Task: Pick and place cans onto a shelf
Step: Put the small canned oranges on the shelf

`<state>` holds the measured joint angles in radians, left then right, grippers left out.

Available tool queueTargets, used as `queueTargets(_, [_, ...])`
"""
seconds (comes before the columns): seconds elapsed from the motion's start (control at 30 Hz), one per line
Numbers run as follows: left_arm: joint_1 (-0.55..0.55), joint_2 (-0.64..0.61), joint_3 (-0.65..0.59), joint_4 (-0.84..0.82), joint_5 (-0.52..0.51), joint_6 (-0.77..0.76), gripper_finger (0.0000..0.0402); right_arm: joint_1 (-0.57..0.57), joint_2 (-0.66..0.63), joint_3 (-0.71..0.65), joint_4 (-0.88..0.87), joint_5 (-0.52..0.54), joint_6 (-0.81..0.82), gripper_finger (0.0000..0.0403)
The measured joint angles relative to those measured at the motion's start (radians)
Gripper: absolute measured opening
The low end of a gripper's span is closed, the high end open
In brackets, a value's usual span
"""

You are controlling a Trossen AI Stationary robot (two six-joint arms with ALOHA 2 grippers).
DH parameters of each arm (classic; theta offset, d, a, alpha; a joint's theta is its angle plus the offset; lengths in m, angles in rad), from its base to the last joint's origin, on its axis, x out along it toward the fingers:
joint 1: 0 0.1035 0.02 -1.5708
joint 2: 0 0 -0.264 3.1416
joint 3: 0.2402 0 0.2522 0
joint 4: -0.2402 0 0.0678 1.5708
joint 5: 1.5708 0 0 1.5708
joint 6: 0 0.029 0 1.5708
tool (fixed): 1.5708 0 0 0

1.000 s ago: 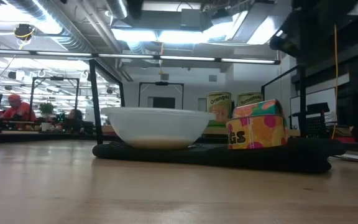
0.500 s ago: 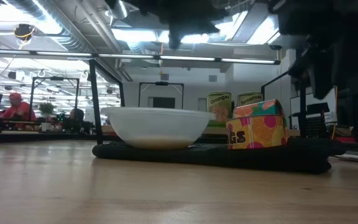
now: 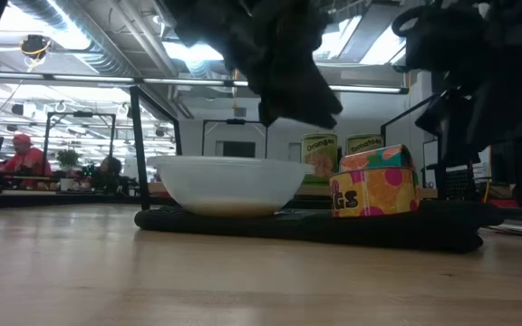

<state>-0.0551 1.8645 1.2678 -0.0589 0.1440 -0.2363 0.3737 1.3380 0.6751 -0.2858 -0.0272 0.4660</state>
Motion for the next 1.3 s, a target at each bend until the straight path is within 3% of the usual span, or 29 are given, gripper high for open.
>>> queueTargets(0.43, [0.0, 0.081, 0.0, 0.002, -0.003, -0.025, 0.0125, 0.0, 0.002, -0.002, 0.018, 0.122, 0.0, 0.0163])
queueTargets(1.0, [0.0, 0.085, 0.0, 0.01, -0.001, -0.026, 0.0125, 0.0, 0.003, -0.002, 0.035, 0.178, 0.0, 0.0163])
queueTargets(1.3, [0.0, 0.085, 0.0, 0.012, 0.001, -0.026, 0.0125, -0.013, 0.103, -0.002, 0.103, 0.217, -0.003, 0.0163])
